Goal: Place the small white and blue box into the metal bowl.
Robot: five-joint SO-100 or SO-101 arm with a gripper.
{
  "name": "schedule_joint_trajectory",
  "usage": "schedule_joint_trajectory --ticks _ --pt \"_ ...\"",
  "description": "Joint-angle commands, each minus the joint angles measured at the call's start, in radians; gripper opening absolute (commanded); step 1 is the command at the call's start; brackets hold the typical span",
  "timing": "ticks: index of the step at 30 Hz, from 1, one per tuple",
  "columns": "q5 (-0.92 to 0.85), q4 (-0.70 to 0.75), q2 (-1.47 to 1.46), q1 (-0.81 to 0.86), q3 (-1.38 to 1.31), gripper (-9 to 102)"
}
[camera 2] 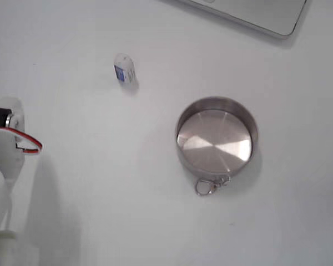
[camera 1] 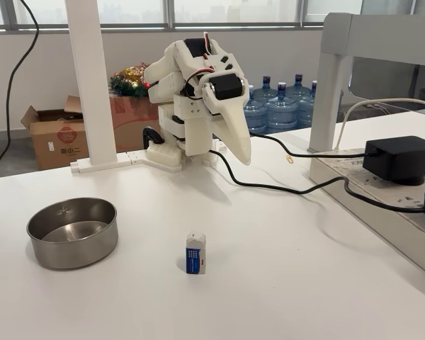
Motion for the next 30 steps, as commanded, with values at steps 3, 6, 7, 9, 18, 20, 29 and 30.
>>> schedule_joint_trajectory --ticks 3,6,7,9,18,20,29,30 --pt "-0.002 0.005 0.018 -0.003 0.048 -4" --pt "-0.002 0.005 0.018 -0.003 0.048 -4" --pt "-0.002 0.005 0.018 -0.003 0.048 -4" --pt "-0.002 0.005 0.018 -0.003 0.048 -4" --pt "-0.002 0.005 0.018 -0.003 0.048 -4" --pt "-0.002 0.005 0.018 -0.003 0.048 -4" --pt "0.002 0.005 0.018 0.020 0.048 -4" --pt "0.002 0.005 0.018 0.026 0.048 -4"
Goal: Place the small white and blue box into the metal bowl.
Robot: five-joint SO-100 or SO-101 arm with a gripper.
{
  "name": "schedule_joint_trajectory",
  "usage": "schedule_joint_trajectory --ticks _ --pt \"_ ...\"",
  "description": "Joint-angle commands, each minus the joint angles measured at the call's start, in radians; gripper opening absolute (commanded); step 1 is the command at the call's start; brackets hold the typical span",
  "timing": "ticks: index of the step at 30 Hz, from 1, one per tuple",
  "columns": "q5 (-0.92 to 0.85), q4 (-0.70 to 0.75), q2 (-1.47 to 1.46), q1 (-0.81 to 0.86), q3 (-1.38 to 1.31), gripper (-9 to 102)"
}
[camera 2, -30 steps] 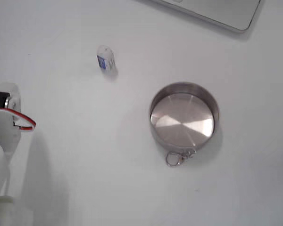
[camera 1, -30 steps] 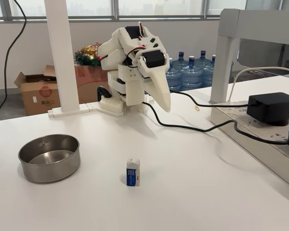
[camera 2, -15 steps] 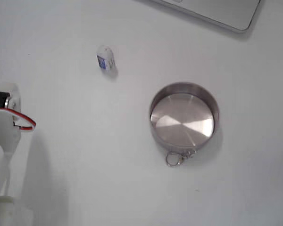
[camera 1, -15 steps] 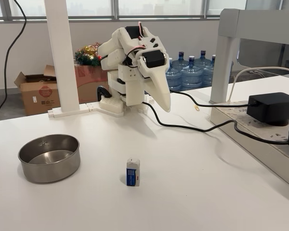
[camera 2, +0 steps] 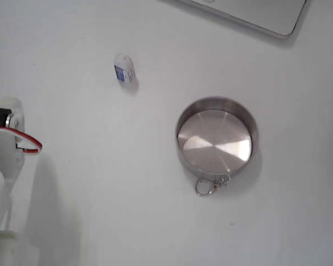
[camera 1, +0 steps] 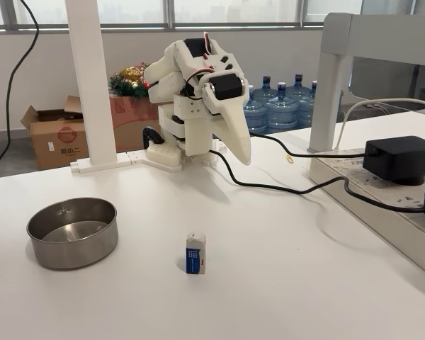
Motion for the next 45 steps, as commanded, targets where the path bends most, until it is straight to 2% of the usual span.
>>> schedule_joint_trajectory --ticks 1,7,9,12,14,22,26,28,33,39,42,45 --pt "0.002 0.005 0.018 0.015 0.048 -4" --pt "0.003 0.000 -0.002 0.074 0.046 -4" --pt "0.005 -0.044 -0.055 0.092 0.043 -3" --pt "0.012 -0.227 -0.179 0.115 0.048 -4" --pt "0.080 -0.377 -0.287 0.121 0.057 -4" --pt "0.606 -0.925 -0.684 0.121 0.051 -3" --pt "0.658 -1.155 -0.827 0.213 0.044 -3" --pt "0.660 -1.223 -0.896 0.233 0.043 -3" --pt "0.703 -1.252 -0.969 0.285 0.043 -3" --pt "1.127 -1.235 -0.988 0.360 0.043 -3" --pt "1.266 -1.253 -1.046 0.359 0.041 -3" --pt "1.319 -1.253 -1.081 0.360 0.041 -3"
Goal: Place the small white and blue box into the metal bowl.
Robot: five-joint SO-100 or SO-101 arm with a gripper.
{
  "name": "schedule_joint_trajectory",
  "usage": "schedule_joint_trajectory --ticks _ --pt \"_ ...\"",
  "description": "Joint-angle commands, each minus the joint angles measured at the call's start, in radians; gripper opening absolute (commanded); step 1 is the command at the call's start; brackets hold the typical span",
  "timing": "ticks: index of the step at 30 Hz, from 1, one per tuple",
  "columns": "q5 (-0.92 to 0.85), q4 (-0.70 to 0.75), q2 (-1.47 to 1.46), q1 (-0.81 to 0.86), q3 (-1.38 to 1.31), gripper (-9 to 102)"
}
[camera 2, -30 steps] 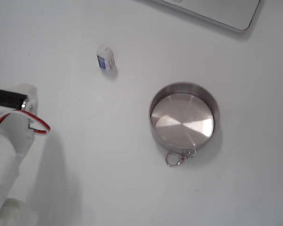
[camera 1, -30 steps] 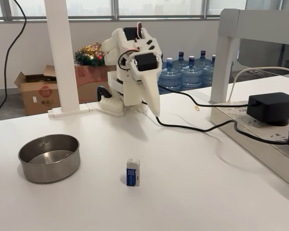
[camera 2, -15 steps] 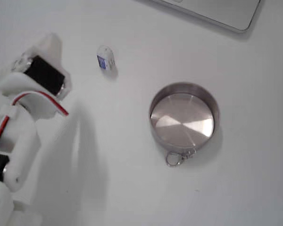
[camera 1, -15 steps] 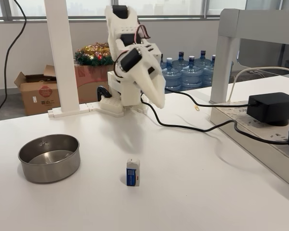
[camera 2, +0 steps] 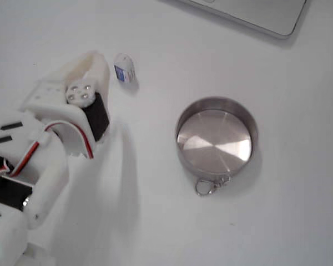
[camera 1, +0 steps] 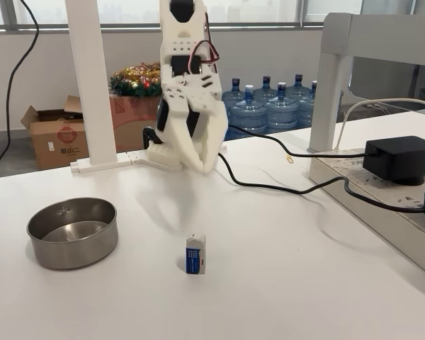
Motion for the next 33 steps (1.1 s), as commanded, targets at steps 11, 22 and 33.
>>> schedule_joint_trajectory --ticks 11,22,33 --pt "0.086 -0.181 -0.307 0.000 -0.049 12" --pt "0.086 -0.514 -0.767 -0.006 -0.233 18" --pt "0.086 -0.595 -0.985 -0.008 -0.397 23"
